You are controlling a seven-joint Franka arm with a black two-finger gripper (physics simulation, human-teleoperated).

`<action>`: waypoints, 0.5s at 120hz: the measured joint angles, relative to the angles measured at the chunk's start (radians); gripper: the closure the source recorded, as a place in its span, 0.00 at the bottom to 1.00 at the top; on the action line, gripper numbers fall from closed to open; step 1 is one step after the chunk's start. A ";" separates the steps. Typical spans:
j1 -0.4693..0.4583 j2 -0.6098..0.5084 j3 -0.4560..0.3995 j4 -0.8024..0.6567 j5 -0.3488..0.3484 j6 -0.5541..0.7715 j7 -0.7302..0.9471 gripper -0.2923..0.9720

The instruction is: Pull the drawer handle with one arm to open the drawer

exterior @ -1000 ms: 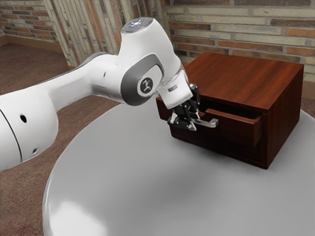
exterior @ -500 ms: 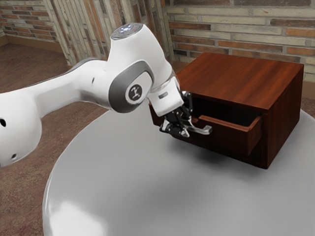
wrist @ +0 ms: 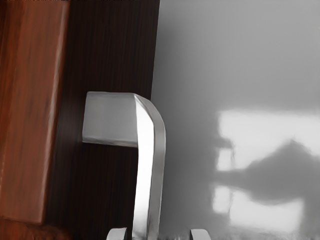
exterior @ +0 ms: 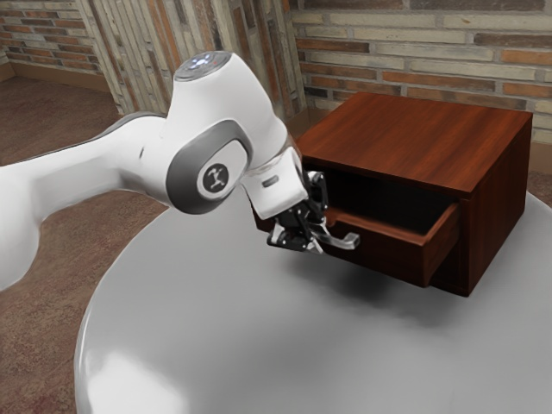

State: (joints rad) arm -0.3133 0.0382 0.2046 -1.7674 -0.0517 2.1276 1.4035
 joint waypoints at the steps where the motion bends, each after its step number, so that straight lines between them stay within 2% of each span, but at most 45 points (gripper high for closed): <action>1: 0.000 -0.002 0.000 -0.002 0.001 0.000 0.000 0.73; 60: -0.004 -0.104 0.000 -0.127 0.043 0.019 -0.024 0.72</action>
State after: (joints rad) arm -0.3172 -0.0655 0.2045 -1.8940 -0.0086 2.1468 1.3795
